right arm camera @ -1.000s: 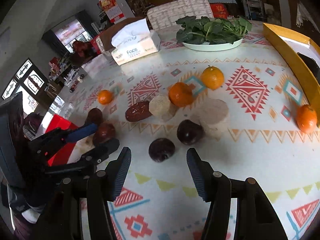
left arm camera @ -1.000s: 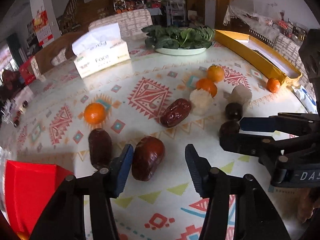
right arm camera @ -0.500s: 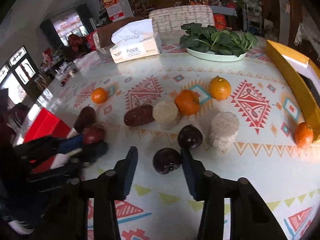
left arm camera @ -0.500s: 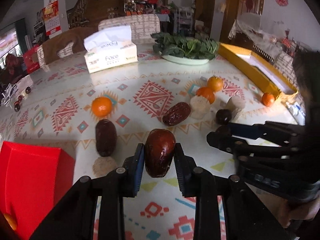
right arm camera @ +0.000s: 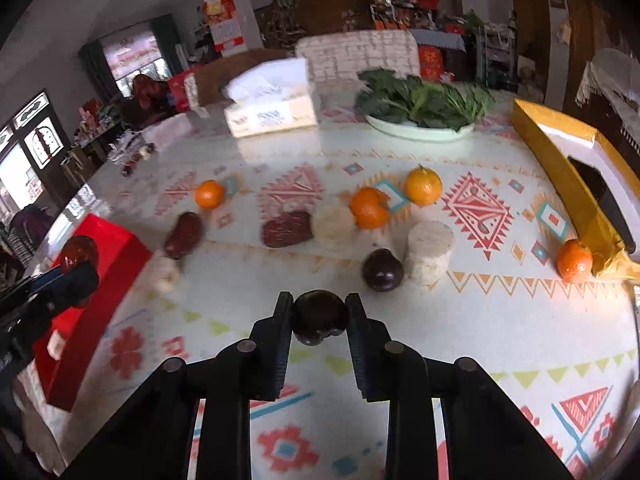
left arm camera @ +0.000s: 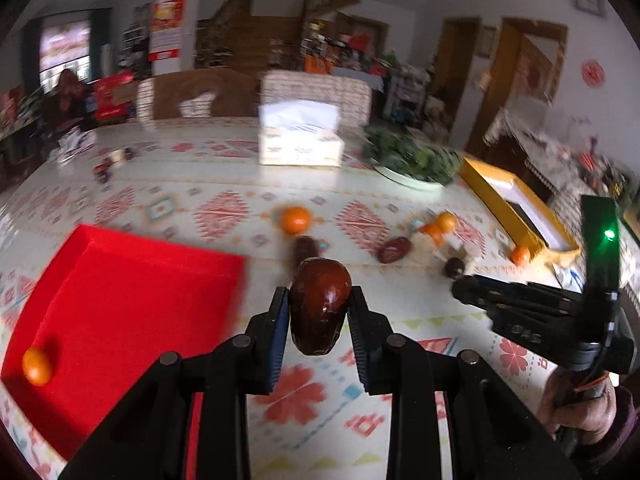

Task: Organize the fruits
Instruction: 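Carry date and plum over the red tray and open both tools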

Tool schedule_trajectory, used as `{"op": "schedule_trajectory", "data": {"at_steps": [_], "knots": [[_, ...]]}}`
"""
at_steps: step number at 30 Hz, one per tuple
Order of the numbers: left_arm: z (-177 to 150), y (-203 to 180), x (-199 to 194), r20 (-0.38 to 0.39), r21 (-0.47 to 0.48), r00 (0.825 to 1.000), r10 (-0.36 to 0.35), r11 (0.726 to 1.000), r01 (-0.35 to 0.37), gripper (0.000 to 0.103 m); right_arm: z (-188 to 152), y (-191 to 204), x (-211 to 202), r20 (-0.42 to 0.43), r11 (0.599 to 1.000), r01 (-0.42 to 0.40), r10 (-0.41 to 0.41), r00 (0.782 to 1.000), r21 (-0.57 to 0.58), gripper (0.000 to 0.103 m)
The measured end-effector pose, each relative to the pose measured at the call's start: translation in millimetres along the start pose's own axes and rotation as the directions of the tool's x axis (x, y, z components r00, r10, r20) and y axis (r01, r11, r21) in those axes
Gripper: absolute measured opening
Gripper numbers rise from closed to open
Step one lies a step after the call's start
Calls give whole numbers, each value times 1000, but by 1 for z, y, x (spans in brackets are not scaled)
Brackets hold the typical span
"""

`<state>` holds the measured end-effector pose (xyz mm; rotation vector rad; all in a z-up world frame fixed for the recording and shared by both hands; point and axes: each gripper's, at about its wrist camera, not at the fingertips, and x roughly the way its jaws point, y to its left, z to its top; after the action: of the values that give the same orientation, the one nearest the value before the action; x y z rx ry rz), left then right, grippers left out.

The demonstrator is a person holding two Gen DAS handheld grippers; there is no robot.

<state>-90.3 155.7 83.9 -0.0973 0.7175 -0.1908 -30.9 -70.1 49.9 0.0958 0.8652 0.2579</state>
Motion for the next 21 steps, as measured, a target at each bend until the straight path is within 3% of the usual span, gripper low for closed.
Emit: {"op": "schedule_trajectory", "data": {"at_steps": [6, 11, 16, 21], "knots": [[-13, 56, -30, 34, -136, 993, 115, 985, -109, 28, 0, 47, -22, 4, 990, -134, 134, 991, -50, 29], [-26, 94, -42, 31, -174, 975, 219, 962, -210, 28, -2, 115, -12, -61, 952, -287, 282, 958, -107, 29], [-41, 138, -47, 9, -252, 966, 257, 936, -247, 28, -8, 178, 8, -132, 911, -382, 364, 922, -158, 29], [-47, 164, -43, -11, -293, 967, 256, 923, -248, 28, -16, 226, 32, -188, 883, -414, 377, 907, -222, 29]]}}
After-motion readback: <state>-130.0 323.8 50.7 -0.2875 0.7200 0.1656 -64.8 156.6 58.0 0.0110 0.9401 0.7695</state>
